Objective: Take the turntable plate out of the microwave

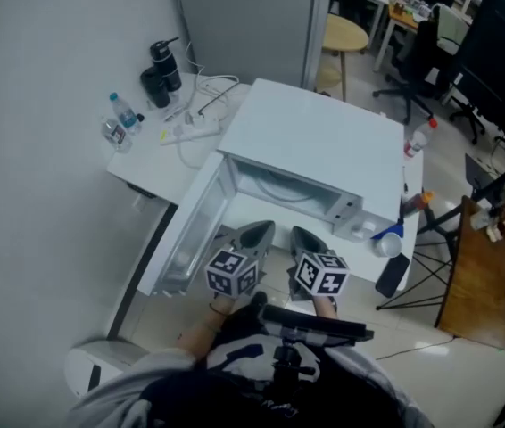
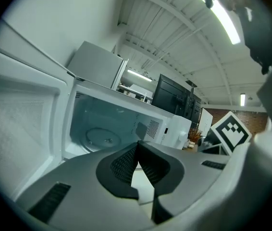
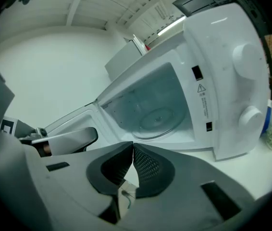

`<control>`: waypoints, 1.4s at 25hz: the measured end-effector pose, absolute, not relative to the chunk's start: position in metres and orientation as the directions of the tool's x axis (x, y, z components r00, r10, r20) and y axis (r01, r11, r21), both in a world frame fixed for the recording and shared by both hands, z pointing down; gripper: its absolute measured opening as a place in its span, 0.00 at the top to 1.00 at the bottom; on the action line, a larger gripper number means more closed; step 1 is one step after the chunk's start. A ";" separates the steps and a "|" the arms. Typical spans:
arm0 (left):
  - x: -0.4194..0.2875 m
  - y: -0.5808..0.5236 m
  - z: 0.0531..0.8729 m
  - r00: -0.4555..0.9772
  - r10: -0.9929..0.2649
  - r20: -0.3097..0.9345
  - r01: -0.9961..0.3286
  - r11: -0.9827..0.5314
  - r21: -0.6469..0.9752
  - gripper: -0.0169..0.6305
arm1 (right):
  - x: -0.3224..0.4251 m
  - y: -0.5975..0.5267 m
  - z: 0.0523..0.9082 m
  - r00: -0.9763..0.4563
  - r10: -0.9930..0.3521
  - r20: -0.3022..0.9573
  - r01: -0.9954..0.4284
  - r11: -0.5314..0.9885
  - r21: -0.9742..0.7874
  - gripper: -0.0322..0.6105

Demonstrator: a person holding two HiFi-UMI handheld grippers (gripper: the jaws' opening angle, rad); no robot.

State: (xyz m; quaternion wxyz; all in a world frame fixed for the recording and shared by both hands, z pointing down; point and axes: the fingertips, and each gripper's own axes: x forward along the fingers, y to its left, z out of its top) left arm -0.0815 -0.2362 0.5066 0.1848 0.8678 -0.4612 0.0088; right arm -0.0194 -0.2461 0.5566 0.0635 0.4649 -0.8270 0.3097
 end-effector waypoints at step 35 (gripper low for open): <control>-0.095 -0.297 0.573 0.695 -0.667 0.270 -0.681 -0.489 0.544 0.97 | 0.020 -0.368 0.617 -0.217 -0.799 0.560 -0.667 -0.297 -0.683 0.85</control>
